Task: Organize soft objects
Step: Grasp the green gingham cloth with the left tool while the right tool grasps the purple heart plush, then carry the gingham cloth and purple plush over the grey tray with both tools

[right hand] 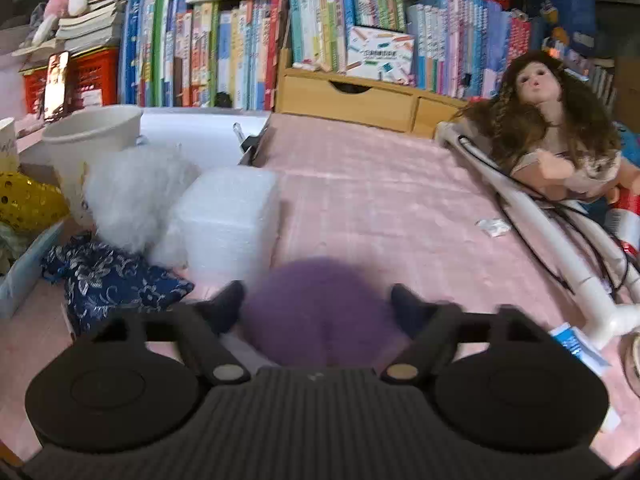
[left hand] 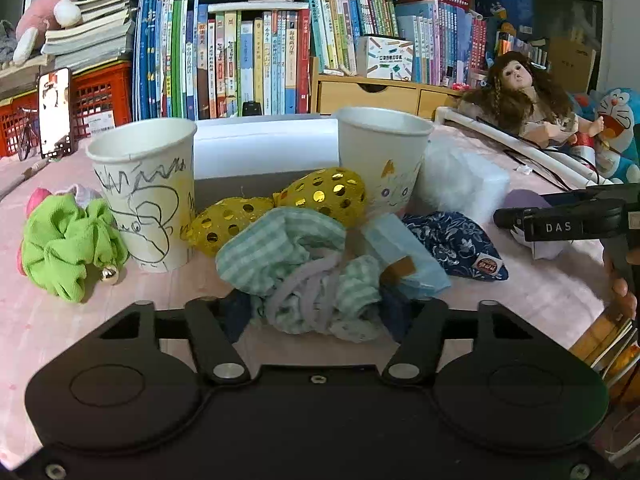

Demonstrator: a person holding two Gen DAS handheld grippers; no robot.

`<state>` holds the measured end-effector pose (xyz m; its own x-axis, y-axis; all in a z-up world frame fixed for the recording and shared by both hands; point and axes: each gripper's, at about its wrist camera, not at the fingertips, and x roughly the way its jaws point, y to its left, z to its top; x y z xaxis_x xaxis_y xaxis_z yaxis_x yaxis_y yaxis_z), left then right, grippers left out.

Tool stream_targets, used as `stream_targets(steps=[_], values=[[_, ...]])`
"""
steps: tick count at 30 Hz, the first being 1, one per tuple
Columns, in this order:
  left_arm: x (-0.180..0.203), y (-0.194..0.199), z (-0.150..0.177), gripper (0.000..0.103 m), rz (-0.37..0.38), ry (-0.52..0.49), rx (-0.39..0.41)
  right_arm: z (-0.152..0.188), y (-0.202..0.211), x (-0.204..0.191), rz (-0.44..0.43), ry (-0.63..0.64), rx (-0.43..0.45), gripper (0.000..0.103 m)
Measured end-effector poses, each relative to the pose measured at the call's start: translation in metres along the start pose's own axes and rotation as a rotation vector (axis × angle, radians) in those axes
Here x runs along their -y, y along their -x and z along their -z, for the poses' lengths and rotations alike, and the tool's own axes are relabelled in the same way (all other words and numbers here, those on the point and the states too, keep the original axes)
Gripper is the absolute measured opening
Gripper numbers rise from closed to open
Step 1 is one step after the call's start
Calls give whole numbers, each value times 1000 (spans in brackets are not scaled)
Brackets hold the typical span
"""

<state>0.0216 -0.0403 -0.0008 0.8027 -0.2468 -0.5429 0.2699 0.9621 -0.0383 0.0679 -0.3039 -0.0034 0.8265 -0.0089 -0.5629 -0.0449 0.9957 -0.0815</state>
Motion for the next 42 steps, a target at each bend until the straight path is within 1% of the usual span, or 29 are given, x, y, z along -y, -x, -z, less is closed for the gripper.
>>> stream_targets(steps=[3,8,17,22,27,34,42], values=[[0,5,-1,57,5,4,0,-1,4,0,-6,-9,10,75],[-4,15,-4,57,11,13,6,-3,13,-7,17,24,44,75],[-6,40,-14,57,26,21,51,-16,36,-12,40,39,109,75],[-10,55,-24,57,35,35,80,-23,50,-13,36,37,147,75],[-15,66,-37,57,30,32,115,-33,64,-14,20,28,187,75],[-23,70,-52,57,5,30,130,-46,75,-15,-39,-7,221,75],[-31,63,-76,57,-12,25,131,-65,73,-28,-82,2,239,75]])
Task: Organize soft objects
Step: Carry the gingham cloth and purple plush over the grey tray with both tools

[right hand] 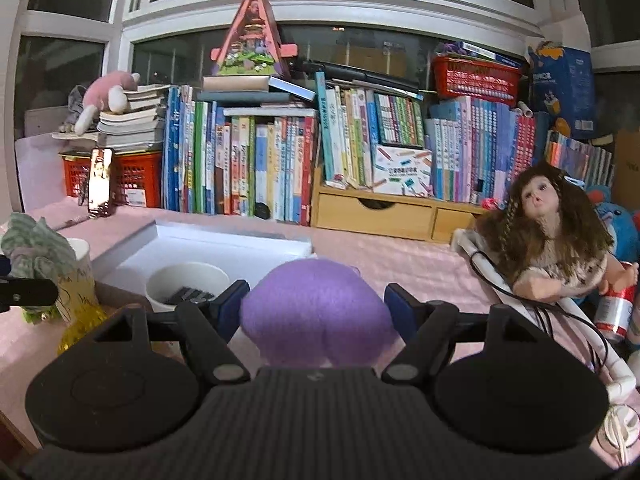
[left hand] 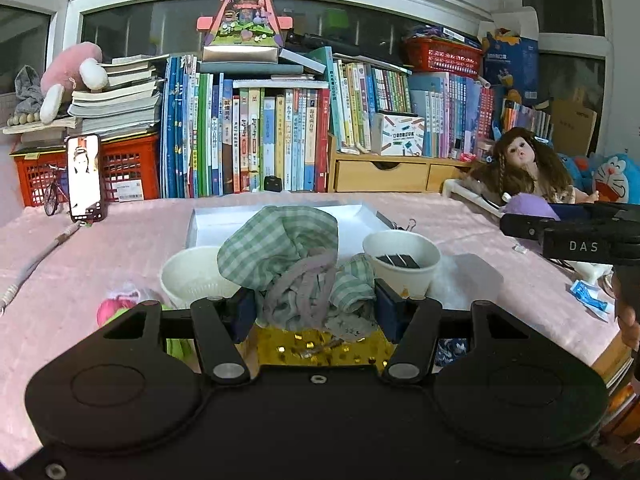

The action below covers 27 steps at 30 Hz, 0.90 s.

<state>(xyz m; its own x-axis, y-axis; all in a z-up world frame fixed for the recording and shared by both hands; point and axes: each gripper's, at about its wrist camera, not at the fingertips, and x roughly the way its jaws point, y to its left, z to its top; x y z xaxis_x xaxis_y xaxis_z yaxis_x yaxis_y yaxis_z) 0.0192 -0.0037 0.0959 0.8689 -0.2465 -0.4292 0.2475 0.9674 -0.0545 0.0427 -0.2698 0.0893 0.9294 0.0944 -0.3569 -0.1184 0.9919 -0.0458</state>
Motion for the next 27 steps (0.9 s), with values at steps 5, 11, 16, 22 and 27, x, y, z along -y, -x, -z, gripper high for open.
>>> stream_targets(steps=[5,11,16,22,27], values=[[-3,-13,-15,57,-2,-1,-11,-11,-11,-7,-36,-14,-7,75],[-7,-32,-36,57,-19,-6,-18,-26,-31,-15,-81,-38,-32,75],[-10,-47,-55,57,-42,-18,-20,-40,-50,-20,-118,-66,-62,75],[-19,-75,-79,57,-61,-11,-64,-54,-74,-29,-147,-67,-112,75],[-31,-105,-100,57,-71,14,-120,-67,-102,-33,-168,-90,-178,75]])
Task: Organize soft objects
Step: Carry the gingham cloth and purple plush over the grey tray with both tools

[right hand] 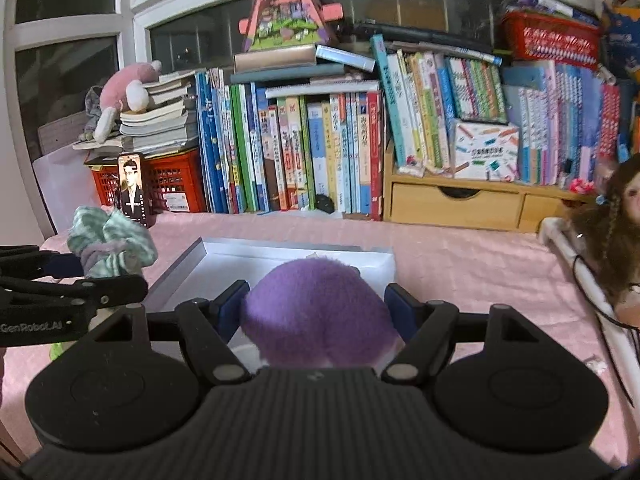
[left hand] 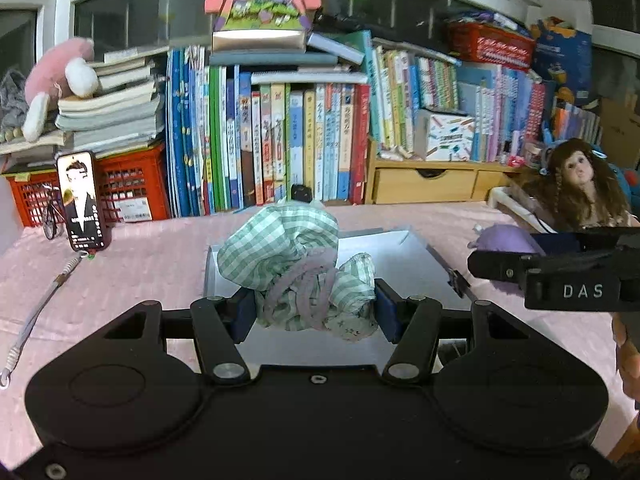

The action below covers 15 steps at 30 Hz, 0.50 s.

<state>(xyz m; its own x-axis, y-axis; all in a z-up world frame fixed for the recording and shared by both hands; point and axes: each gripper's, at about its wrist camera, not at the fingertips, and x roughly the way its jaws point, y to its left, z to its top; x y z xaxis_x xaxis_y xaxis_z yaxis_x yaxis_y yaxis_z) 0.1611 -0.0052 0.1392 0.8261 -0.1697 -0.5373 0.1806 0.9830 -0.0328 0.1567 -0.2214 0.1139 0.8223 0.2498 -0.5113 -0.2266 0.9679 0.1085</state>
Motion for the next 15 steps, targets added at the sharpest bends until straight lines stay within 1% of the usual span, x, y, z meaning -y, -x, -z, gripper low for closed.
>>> stream_targets(steps=[5,7,8,12,15], values=[[-14,-40,-24,57,9,37,-118,-16,-34,2,-15,-32,-103,76],[-21,-59,-31,57,20,63,-183,-21,-49,3,-23,-53,-162,76],[-27,-71,-35,57,26,92,-223,-23,-57,4,-23,-65,-189,76],[-41,-106,-40,57,50,165,-333,-27,-82,6,-18,-84,-265,76],[-47,-129,-35,57,45,189,-404,-27,-98,7,-27,-98,-321,76]])
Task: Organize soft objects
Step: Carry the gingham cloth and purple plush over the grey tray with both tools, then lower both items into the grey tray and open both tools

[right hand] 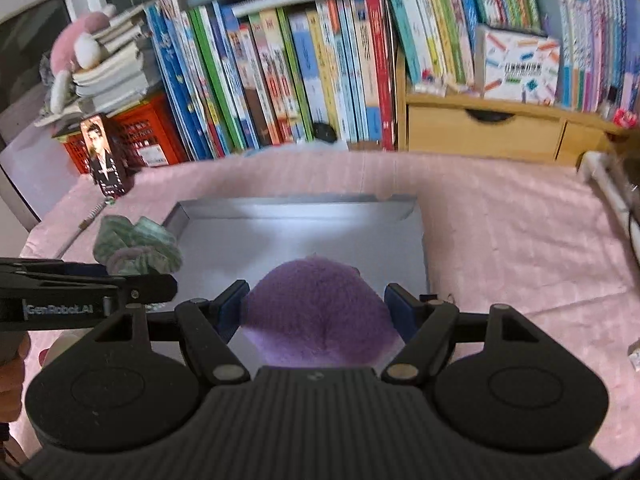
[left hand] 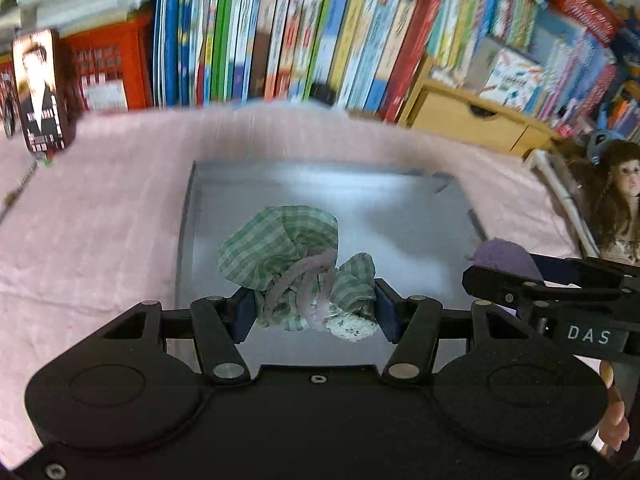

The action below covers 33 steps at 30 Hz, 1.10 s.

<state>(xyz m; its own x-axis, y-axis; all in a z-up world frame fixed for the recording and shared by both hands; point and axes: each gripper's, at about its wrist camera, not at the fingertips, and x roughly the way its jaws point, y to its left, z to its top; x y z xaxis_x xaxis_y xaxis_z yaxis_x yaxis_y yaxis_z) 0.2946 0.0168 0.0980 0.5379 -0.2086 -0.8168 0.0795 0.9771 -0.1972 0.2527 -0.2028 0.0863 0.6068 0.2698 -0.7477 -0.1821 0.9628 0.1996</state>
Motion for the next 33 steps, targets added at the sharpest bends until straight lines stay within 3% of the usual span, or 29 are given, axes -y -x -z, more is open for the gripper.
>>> stream_targets(steps=[8,20,33], values=[[-8,-33,-4,57,-14,44,-106,-6,-33,-6,43,27,-112,76],[-7,-49,-3,59,-29,40,-158,-7,-59,-7,80,43,-200,81],[-4,-57,-2,64,-43,28,-199,-8,-63,-10,101,62,-232,83]])
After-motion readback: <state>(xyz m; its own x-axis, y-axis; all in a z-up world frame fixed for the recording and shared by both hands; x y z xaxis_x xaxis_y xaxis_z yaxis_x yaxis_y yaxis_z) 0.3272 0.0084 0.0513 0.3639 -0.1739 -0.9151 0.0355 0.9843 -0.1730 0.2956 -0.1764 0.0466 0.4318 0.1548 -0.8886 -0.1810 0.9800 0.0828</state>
